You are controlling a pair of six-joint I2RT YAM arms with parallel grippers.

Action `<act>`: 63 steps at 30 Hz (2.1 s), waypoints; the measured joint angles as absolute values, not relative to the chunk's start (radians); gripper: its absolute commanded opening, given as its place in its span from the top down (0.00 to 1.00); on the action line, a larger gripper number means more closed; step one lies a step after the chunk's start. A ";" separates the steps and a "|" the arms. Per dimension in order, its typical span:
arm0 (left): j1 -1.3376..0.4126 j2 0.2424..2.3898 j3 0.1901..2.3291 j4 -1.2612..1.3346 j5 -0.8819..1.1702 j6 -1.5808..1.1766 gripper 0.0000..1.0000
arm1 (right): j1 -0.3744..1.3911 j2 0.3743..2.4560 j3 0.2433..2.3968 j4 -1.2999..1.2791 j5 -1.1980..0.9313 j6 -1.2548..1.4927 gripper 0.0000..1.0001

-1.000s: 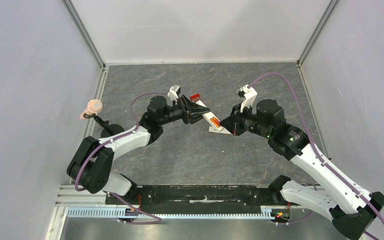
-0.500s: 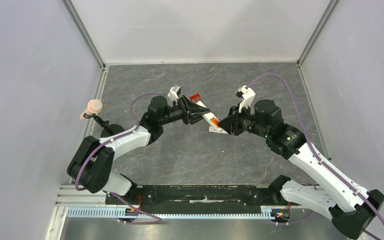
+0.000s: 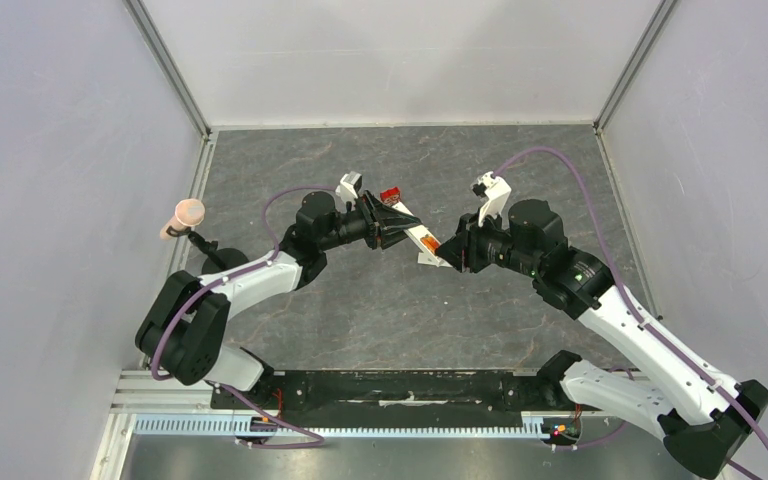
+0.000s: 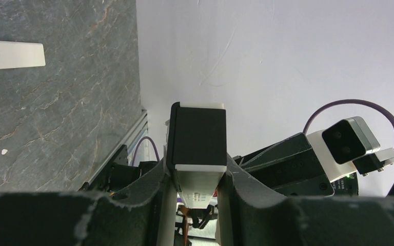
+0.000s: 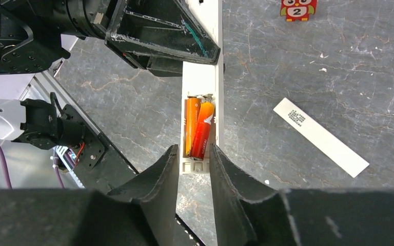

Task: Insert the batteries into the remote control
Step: Load the battery into the remote control.

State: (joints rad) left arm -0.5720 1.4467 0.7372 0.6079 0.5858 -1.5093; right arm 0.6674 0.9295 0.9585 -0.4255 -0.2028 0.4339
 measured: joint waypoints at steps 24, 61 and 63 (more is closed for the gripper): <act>-0.572 1.447 0.737 0.607 0.586 -1.509 0.98 | 0.667 0.924 0.958 -0.439 -0.202 0.434 0.94; -0.562 1.479 0.737 0.612 0.603 -1.450 0.98 | 0.664 0.986 0.936 -0.421 -0.193 0.434 0.98; -0.562 1.479 0.737 0.612 0.605 -1.414 0.98 | 0.664 0.997 0.938 -0.431 -0.198 0.434 0.97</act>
